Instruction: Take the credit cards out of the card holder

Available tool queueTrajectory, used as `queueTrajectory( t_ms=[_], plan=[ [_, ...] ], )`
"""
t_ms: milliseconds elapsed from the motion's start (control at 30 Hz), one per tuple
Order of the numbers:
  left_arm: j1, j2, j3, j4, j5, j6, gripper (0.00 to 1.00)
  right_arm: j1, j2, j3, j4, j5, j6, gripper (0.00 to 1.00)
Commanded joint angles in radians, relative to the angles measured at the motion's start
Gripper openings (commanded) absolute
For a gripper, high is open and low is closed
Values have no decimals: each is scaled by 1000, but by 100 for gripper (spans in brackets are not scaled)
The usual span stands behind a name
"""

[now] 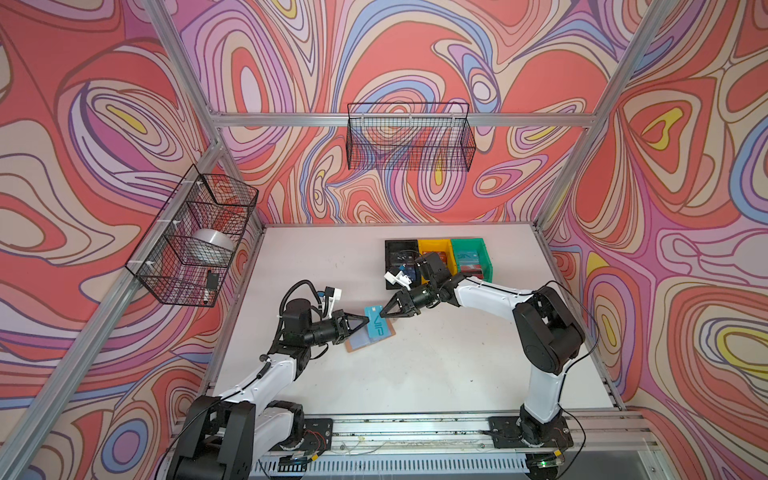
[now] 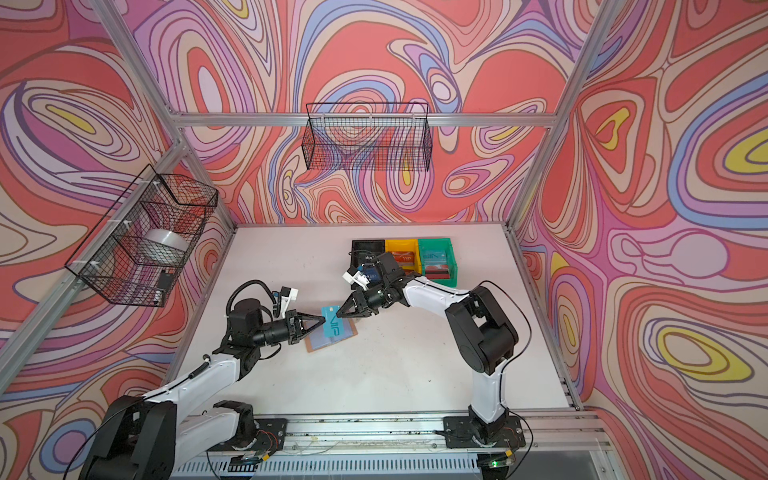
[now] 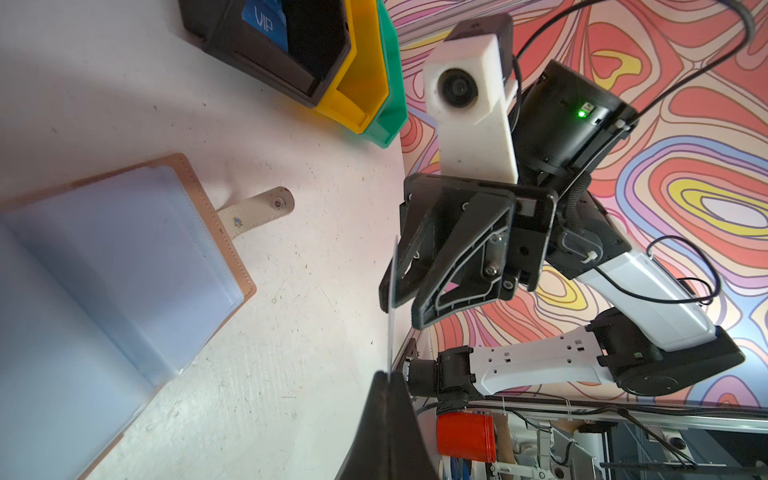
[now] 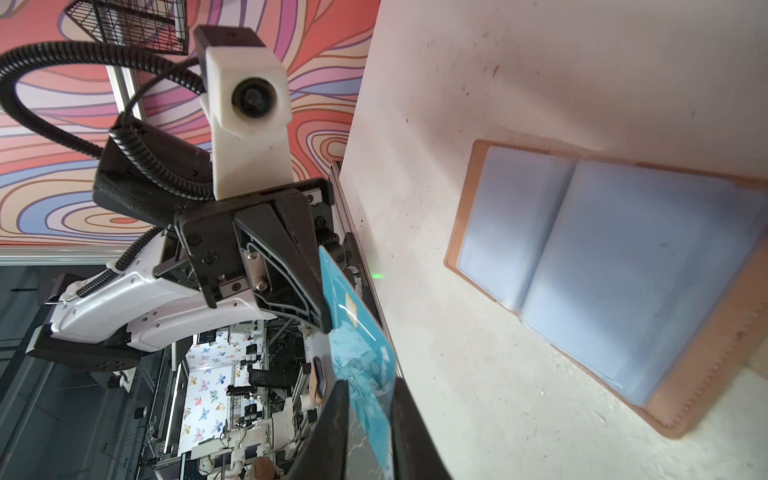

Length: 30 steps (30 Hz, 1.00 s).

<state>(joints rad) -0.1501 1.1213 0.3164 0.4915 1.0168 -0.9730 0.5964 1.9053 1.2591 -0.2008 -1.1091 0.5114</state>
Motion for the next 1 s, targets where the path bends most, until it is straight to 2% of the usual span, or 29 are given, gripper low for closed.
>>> queueTrajectory(
  t_ms=[0,67,167,200,333,400,500,600,733,867,967],
  plan=[
    [-9,17,-4,57,-5,-8,0,19,32,-13,86,-41,43,19],
    [-11,24,-5,63,-9,-11,0,21,38,-18,109,-50,60,16],
    [-10,36,-7,58,-21,-10,0,22,35,-38,167,-76,103,1],
    [-11,36,-8,49,-25,-5,0,20,31,-53,201,-84,128,0],
    [-9,21,-1,-30,-69,27,4,20,-2,-107,304,-92,208,0],
    [-8,7,4,-82,-99,43,11,20,-25,-141,365,-90,255,0],
    [-5,-21,13,-145,-133,64,13,17,-60,-188,431,-79,313,0],
    [9,-48,15,-192,-162,71,22,7,-95,-218,441,-56,328,0],
    [27,-79,14,-227,-174,79,27,-20,-151,-244,402,-20,324,0],
    [29,-110,23,-310,-217,106,29,-105,-272,-265,256,166,329,0],
    [30,-129,18,-321,-226,108,30,-198,-391,-328,218,384,442,0]
  ],
)
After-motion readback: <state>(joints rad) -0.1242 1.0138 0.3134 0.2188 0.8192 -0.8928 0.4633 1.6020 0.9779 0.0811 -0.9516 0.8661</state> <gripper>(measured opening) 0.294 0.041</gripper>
